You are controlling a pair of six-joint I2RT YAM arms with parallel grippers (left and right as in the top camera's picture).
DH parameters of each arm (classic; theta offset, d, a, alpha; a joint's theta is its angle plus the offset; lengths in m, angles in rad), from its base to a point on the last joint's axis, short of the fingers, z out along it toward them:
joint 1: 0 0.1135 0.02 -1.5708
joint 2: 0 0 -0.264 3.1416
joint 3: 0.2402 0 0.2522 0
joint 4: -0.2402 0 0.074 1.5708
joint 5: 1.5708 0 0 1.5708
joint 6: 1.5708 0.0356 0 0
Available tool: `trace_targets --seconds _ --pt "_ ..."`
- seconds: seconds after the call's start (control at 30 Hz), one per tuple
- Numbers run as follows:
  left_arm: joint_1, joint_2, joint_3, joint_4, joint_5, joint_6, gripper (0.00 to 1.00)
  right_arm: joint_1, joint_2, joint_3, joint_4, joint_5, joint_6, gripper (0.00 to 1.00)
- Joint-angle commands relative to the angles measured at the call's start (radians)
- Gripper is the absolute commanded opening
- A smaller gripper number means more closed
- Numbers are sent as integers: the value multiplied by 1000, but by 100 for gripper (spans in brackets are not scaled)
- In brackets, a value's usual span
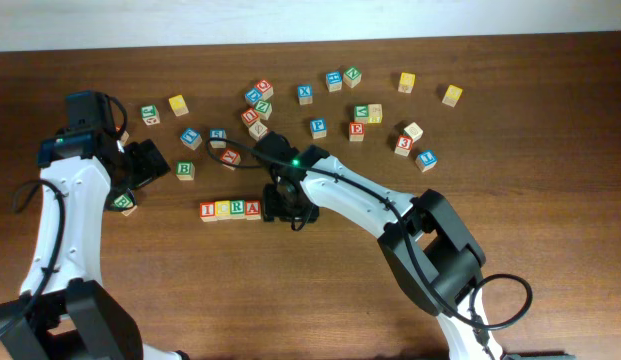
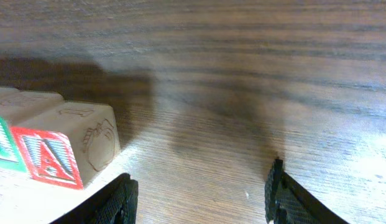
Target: Spell out ICRA
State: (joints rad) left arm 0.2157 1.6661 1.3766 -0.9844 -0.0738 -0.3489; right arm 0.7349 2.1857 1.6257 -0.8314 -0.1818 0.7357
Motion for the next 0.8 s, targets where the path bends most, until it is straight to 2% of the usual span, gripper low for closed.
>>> trace_targets --seconds 0.0,0.17,0.77 --pt "3 -3 2 -1 7 -6 99 12 29 -14 -56 -19 2 58" --pt "3 -3 2 -1 7 -6 99 18 29 -14 -105 -36 1 58" --pt "3 -3 2 -1 7 -6 99 65 29 -14 -69 39 -6 58"
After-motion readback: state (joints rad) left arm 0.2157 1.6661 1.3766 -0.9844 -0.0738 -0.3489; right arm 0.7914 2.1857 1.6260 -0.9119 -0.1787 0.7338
